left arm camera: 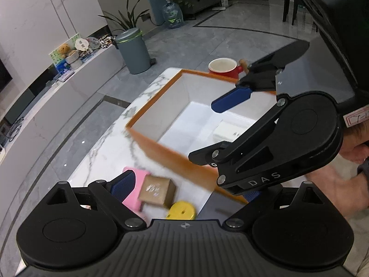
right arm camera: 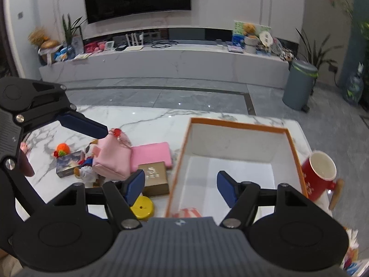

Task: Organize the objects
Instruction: 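Move the right gripper to the pink pouch while the left gripper reaches the card box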

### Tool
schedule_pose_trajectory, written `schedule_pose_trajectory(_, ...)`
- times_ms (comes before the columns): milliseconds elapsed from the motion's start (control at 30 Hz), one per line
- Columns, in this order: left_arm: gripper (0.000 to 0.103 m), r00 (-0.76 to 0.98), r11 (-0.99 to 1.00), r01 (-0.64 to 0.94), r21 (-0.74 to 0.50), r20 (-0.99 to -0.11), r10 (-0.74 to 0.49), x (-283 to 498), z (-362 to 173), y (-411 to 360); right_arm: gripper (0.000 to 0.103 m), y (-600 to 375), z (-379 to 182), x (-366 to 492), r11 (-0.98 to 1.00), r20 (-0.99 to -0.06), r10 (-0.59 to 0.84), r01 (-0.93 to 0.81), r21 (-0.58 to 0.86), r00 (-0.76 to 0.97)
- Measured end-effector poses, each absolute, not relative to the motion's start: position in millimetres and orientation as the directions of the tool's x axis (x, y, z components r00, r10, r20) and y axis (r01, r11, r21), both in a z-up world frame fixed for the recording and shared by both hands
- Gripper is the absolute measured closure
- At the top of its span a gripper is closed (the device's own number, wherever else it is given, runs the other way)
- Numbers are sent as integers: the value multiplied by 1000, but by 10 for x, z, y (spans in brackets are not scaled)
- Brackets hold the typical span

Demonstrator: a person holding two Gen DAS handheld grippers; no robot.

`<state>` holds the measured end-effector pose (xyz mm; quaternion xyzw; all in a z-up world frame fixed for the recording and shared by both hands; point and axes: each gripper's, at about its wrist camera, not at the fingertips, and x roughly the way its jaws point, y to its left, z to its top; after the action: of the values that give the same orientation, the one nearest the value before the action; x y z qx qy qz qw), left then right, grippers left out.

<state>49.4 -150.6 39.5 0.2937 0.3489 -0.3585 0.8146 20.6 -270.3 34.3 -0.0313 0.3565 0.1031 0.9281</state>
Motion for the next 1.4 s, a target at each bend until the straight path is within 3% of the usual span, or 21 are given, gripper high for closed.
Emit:
schedule_pose_trajectory(500, 0, 586, 727, 652, 215, -752, -303, 739, 112, -489, 30, -1560, 103, 577, 925, -697, 174, -358, -127, 696)
schedule_pose_trajectory(1067, 0, 630, 885, 445, 134, -750, -203, 1065, -268, 568, 22, -632, -314, 1252, 933, -742, 159, -345, -103, 651)
schedule_pose_trajectory(1400, 0, 588, 848, 498, 179, -789, -179, 1100, -643, 714, 24, -778, -699, 1527, 963, -807, 152, -268, -8, 571)
